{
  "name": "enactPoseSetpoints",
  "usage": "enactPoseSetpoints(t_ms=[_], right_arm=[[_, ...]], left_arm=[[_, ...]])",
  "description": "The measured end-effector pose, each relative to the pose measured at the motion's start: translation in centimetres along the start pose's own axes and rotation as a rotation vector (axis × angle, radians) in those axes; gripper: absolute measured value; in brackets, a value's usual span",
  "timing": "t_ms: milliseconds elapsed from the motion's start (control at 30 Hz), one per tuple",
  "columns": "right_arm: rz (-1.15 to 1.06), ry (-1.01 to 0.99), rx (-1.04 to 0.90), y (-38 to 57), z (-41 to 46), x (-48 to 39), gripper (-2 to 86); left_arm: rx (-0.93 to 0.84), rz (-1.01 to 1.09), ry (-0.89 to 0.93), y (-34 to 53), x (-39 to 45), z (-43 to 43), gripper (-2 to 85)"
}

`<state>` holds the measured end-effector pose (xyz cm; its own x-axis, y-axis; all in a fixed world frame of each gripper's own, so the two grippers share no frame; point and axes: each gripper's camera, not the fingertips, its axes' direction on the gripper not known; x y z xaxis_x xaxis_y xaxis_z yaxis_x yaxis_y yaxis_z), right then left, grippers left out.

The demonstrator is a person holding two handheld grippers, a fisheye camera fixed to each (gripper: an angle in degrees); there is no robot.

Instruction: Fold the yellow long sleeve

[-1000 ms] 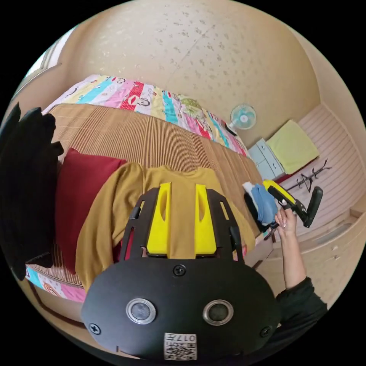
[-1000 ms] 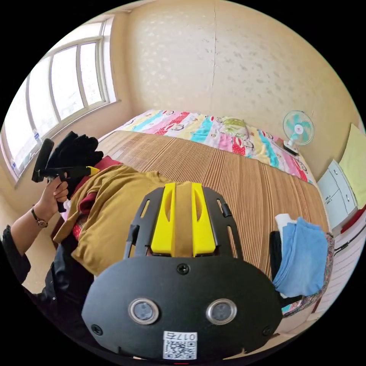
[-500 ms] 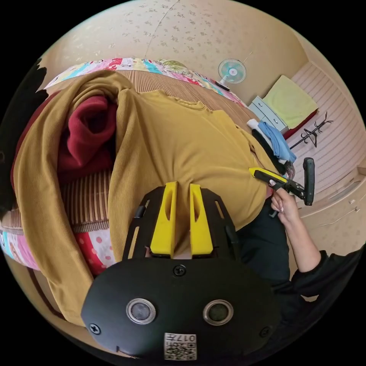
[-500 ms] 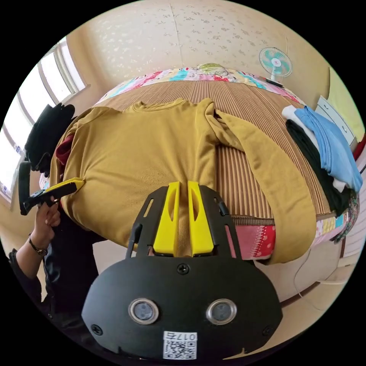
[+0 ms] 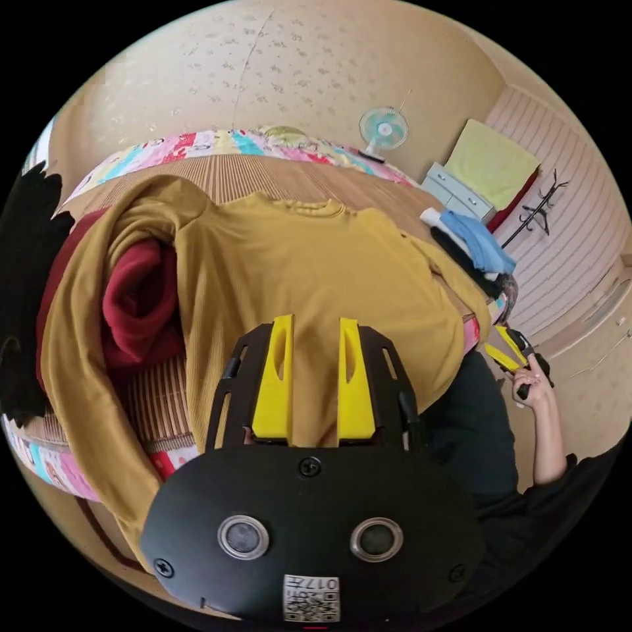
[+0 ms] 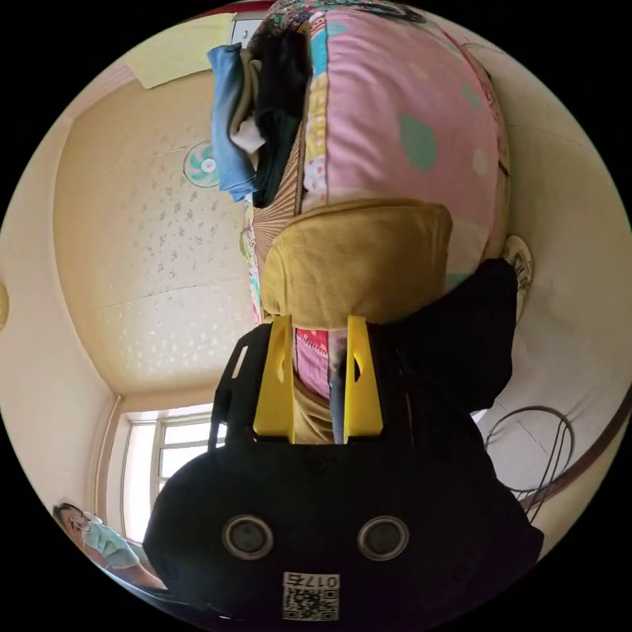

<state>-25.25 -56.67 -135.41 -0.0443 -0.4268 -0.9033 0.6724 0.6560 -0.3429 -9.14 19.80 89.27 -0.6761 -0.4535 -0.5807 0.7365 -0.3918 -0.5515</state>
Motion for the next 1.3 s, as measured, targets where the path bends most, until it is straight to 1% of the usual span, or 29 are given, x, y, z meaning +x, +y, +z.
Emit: enactPoseSetpoints(t_ms=[33,100,133,200,233,300,367,400,433,467,500,533,567,600,633,700,767,833,867,900,933,967,1000,1067,1100,1133,1200,1267,1300], right_arm=[[0.032,0.036,0.017,-0.5,-0.5,1.1,12.4],[0.095,0.038,0.006,-1.1,-0.7,2.9,12.6],[0.134,-0.01,-0.028,-1.3,-0.4,3.8,12.7],[0.113,-0.047,-0.062,-1.2,0.2,3.7,12.7],[0.036,-0.007,-0.063,-1.0,0.5,2.4,12.8],[-0.145,0.15,-0.043,-0.5,1.0,-0.7,13.0],[-0.411,0.387,-0.025,0.3,2.5,-4.9,13.2],[-0.477,0.435,-0.027,0.6,3.1,-5.7,13.1],[-0.61,0.526,-0.046,1.1,4.7,-6.8,12.9],[-0.679,0.612,-0.106,1.3,6.6,-7.0,11.9],[-0.694,0.65,-0.136,1.3,7.4,-7.0,11.5],[-0.733,0.679,-0.162,1.5,7.9,-7.5,6.7],[-0.761,0.733,-0.181,1.9,7.9,-8.5,4.1],[-0.775,0.76,-0.182,2.1,7.8,-9.2,3.9],[-0.802,0.734,-0.166,2.7,6.8,-11.0,3.5],[-0.844,0.551,-0.167,3.4,4.7,-14.3,3.2],[-0.925,0.169,-0.301,3.5,2.7,-19.3,3.1],[-0.966,-0.045,-0.333,3.0,1.6,-22.5,3.2],[-0.983,-0.087,-0.264,2.5,1.0,-23.8,3.3],[-0.99,-0.077,-0.224,2.1,0.8,-24.1,3.4],[-0.98,-0.003,-0.158,0.8,1.1,-24.2,3.7],[-0.928,0.117,-0.113,-0.8,1.9,-23.6,4.2],[-0.886,0.192,-0.094,-1.7,2.3,-23.1,4.5],[-0.681,0.489,-0.008,-4.5,3.3,-19.5,6.3],[-0.649,0.529,0.018,-4.7,3.2,-18.5,6.9],[-0.609,0.553,0.078,-4.6,2.4,-16.5,7.6],[-0.548,0.479,0.161,-4.0,0.2,-13.3,8.9],[-0.442,0.29,0.259,-3.4,-3.5,-8.2,11.2],[-0.427,0.237,0.27,-3.3,-4.2,-7.0,11.7]], left_arm=[[-0.051,0.04,-0.027,0.1,-1.0,2.8,9.2],[0.098,0.132,-0.018,2.4,-2.0,2.7,8.1],[0.142,0.139,0.011,3.8,-2.9,2.6,7.7],[0.133,0.119,0.025,4.2,-4.0,2.2,7.5],[0.133,0.11,0.036,4.6,-4.7,2.0,7.2],[0.149,0.095,0.066,5.4,-6.0,1.5,6.7],[0.158,0.073,0.099,6.1,-7.6,1.1,6.3],[0.16,0.059,0.12,6.4,-8.6,0.8,5.9],[0.162,0.046,0.136,6.7,-9.4,0.6,5.6],[0.163,0.044,0.143,6.9,-9.8,0.4,5.5],[0.167,0.041,0.151,7.3,-10.5,0.1,5.3],[0.171,0.039,0.157,7.6,-11.1,-0.2,5.3],[0.172,0.037,0.161,7.8,-11.4,-0.4,5.2],[0.176,0.033,0.17,8.1,-12.0,-0.7,5.2],[0.178,0.026,0.181,8.4,-12.7,-1.1,5.2],[0.181,0.016,0.2,8.8,-13.7,-1.5,5.1],[0.18,0.009,0.222,9.1,-14.8,-2.0,5.0],[0.18,0.0,0.244,9.5,-16.1,-2.7,4.8],[0.18,-0.001,0.247,9.6,-16.3,-2.9,4.8],[0.18,-0.002,0.251,9.8,-16.7,-3.2,4.7],[0.181,-0.003,0.253,10.0,-17.1,-3.6,4.7],[0.181,-0.004,0.253,10.1,-17.3,-3.8,4.7],[0.181,-0.005,0.255,10.3,-17.7,-4.1,4.6],[0.181,-0.008,0.26,10.5,-18.3,-4.7,4.5],[0.181,-0.011,0.265,10.6,-18.7,-5.0,4.4],[0.181,-0.013,0.27,10.8,-19.1,-5.3,4.3],[0.181,-0.017,0.276,11.0,-19.6,-5.8,4.2],[0.181,-0.02,0.28,11.1,-20.1,-6.3,4.1],[0.181,-0.021,0.284,11.2,-20.4,-6.6,4.1]])
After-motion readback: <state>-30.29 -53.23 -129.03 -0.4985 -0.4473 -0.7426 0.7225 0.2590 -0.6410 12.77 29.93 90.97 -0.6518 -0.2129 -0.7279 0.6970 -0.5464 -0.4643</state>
